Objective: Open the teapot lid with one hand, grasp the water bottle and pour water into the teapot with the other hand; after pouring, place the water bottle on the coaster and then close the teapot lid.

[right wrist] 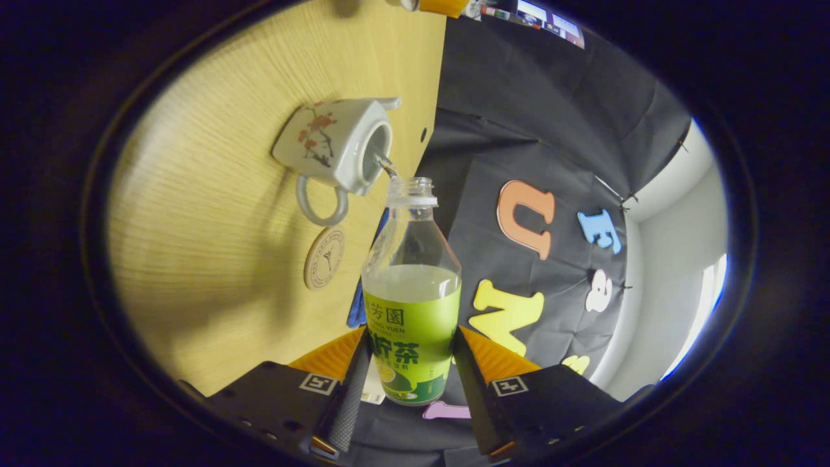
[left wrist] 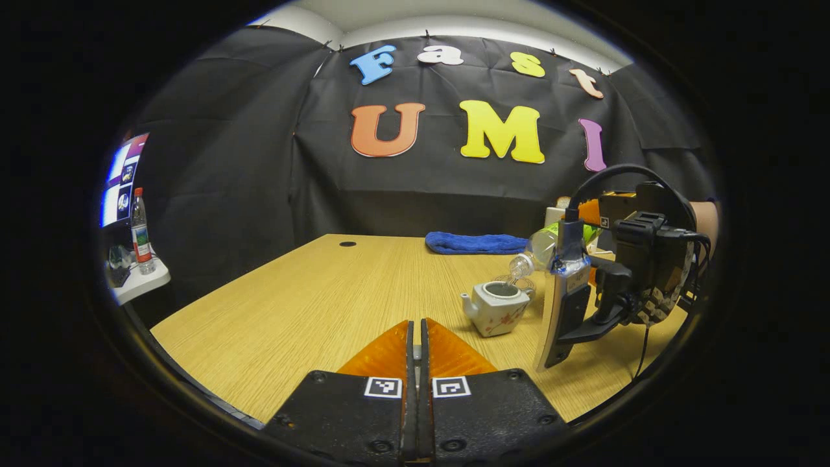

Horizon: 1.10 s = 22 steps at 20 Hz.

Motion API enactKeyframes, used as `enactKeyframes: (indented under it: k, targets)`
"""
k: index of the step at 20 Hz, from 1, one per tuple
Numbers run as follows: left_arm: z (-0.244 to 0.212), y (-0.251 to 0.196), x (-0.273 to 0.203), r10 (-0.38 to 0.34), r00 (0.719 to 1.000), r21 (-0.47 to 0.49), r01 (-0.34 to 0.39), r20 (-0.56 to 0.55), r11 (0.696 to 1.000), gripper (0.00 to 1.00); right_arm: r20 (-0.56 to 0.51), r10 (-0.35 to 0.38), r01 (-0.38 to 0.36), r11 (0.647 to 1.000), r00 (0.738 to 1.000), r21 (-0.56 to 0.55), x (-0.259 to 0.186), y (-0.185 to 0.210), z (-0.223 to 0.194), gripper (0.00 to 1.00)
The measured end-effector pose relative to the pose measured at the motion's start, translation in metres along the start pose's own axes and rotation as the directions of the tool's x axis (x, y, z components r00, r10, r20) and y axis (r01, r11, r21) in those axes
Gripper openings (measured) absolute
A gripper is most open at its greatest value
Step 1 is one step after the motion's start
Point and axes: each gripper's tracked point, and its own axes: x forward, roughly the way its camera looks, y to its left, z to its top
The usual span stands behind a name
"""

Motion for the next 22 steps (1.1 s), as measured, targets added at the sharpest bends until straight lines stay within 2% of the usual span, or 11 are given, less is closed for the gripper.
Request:
enactKeyframes:
  k: [10,22]
  targets:
    - [-0.004,-0.002,-0.002,-0.006,1.000,0.008,0.006,0.000,1.000,0.03,0.010,-0.046,0.047,0.994,0.999,-0.101,0.002,-0.010,0.007,0.72]
    - [-0.005,0.000,-0.002,-0.001,1.000,-0.001,0.001,0.000,1.000,0.03,0.039,-0.121,0.126,0.962,0.992,-0.241,-0.001,-0.025,0.017,0.72]
